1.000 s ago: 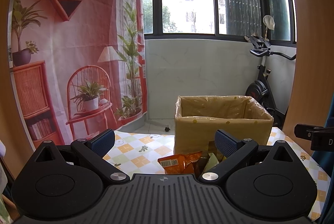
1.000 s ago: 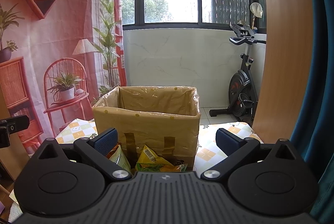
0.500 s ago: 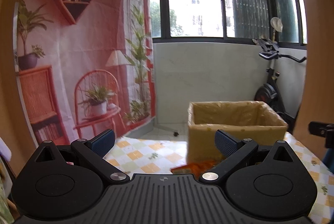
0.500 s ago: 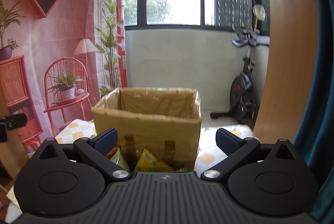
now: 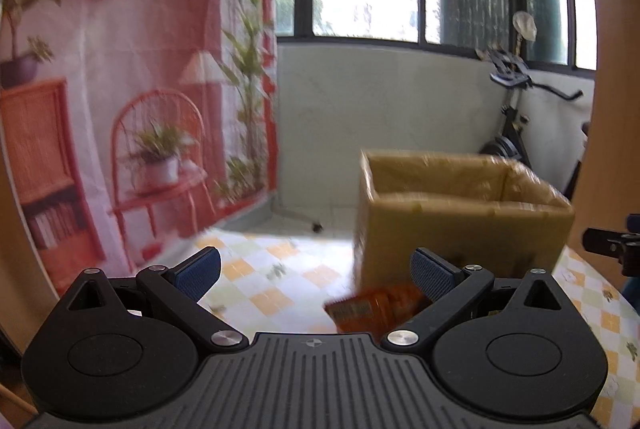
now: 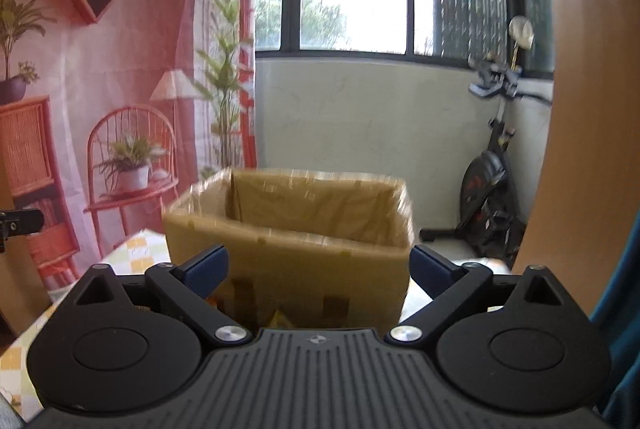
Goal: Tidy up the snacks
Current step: 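Move the left tool to the orange chip bag while the right tool approaches the green chip bag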
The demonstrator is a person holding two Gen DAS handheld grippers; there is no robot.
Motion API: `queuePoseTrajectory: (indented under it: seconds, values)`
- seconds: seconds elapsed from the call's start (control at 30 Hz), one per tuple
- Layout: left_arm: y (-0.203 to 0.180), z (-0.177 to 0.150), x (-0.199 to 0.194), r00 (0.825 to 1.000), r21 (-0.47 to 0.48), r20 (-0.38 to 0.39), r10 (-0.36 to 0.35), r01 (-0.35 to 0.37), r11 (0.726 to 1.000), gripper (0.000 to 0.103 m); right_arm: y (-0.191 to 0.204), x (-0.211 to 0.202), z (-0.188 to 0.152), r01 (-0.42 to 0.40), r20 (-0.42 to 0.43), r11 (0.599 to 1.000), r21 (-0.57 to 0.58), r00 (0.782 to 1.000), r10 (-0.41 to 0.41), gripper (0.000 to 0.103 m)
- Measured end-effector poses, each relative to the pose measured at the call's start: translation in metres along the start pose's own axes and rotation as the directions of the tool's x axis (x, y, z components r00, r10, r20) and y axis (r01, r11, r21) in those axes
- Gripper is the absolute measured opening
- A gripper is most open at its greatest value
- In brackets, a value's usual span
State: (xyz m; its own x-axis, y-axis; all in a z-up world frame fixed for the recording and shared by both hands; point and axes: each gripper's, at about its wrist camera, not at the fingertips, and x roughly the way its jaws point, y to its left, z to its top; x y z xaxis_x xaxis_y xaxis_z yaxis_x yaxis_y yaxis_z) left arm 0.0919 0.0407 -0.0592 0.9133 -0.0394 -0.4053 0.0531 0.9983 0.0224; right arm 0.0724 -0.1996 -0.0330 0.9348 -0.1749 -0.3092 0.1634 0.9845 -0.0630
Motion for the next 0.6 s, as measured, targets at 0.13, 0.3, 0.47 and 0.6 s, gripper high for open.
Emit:
queuePoseTrajectory:
  seconds: [0.13,0.3,0.47,0.6]
  values:
    - [0.004,-0.024,0.024,0.994,-0.012,-0.101,-0.037,0.036,0.999,0.095,-0.001,0.019,-0.028,-0.018,-0.068,1.0,0.011,0.997,0.019,0.093]
    - [0.005,-0.045,0.027,0.987,-0.023,-0.143,-0.078,0.076,0.997,0.094,-0.011,0.036,-0.06,-0.001,-0.155,0.999,0.05,0.988,0.008,0.091]
    - [0.002,-0.055,0.024,0.985,-0.026,-0.146,-0.087,0.084,0.996,0.094,-0.019,0.043,-0.079,0.004,-0.214,0.995,0.095,0.977,0.016,0.09]
    - [-0.004,-0.056,0.019,0.987,-0.023,-0.135,-0.088,0.085,0.996,0.094,-0.018,0.038,-0.084,0.0,-0.217,0.995,0.097,0.976,0.021,0.09]
